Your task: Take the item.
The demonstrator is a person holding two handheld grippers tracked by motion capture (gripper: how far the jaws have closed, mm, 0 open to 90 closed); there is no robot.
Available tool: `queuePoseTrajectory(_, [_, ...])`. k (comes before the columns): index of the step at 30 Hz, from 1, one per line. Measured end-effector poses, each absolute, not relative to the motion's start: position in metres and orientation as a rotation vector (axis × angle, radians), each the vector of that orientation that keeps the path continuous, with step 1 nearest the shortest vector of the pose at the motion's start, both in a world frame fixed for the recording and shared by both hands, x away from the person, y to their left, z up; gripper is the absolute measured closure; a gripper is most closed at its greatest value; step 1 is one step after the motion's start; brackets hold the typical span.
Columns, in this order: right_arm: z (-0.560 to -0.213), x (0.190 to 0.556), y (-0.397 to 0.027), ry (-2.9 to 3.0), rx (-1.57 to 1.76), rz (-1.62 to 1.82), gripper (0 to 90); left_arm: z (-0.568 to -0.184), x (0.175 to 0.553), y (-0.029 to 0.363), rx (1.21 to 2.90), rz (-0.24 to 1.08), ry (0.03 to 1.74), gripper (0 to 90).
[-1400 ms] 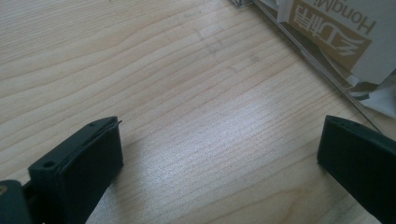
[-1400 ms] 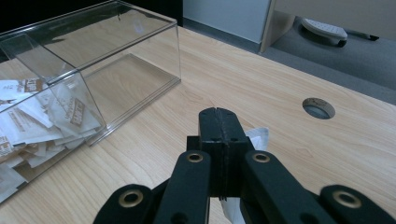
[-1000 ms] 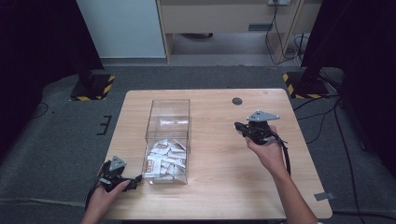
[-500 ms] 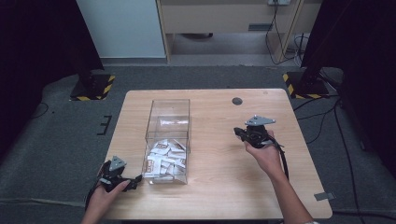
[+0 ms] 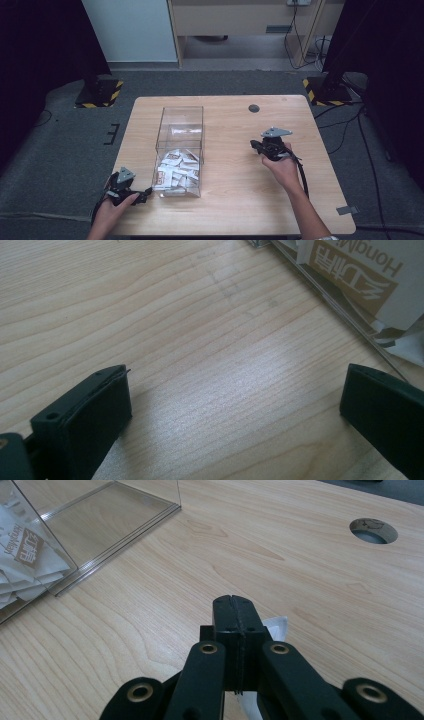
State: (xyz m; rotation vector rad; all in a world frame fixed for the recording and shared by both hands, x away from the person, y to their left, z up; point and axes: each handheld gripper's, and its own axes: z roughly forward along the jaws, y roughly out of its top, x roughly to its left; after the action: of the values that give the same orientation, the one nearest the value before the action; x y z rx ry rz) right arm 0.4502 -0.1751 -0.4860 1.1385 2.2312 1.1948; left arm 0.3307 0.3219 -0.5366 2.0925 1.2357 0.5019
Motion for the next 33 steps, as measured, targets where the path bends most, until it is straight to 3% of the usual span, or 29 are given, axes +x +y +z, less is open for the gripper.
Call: queuePoseTrajectory(33, [-0.503, 0.450, -0.163, 2.272, 1.147, 1.165, 90.0, -0.537, 0.331, 0.322, 2.093, 0.502, 1.236, 0.0])
